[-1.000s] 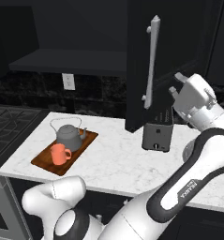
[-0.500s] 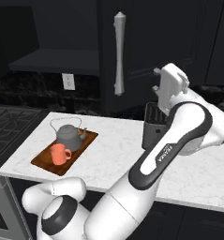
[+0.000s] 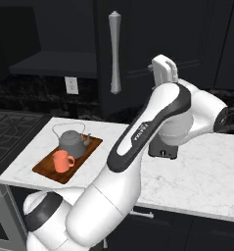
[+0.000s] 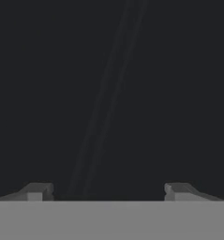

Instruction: Pick the kettle from the counter and place it on the tray. Then pick the mug from the cabinet and place it on the tray. Then close the cabinet doors.

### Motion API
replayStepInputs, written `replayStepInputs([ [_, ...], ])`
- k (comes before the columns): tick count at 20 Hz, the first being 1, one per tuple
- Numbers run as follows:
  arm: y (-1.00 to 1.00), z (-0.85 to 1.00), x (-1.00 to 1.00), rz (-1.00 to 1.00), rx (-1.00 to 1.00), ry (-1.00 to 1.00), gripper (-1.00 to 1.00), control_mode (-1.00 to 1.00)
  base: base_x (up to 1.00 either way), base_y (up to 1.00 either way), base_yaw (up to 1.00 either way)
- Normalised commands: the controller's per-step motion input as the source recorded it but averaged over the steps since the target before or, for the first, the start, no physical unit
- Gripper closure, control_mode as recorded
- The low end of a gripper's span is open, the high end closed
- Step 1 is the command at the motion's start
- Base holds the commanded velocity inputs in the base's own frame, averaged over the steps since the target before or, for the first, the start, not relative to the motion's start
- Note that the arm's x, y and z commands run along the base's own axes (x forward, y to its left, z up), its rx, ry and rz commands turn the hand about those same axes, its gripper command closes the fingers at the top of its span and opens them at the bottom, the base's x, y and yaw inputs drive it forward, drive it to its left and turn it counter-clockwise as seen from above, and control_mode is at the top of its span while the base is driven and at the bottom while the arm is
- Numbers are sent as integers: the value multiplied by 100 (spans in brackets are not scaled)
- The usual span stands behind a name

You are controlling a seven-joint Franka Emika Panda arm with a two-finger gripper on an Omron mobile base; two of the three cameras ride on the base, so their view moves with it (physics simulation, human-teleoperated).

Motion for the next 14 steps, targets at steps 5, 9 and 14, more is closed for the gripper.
replayStepInputs([
  [5,67,-1,39,-14,-12,16,-100,-100,0,0,0],
  [9,63,-3,42,-14,-11,17,-100,-100,0,0,0],
  [14,82,-9,49,-16,-13,16,-100,-100,0,0,0],
])
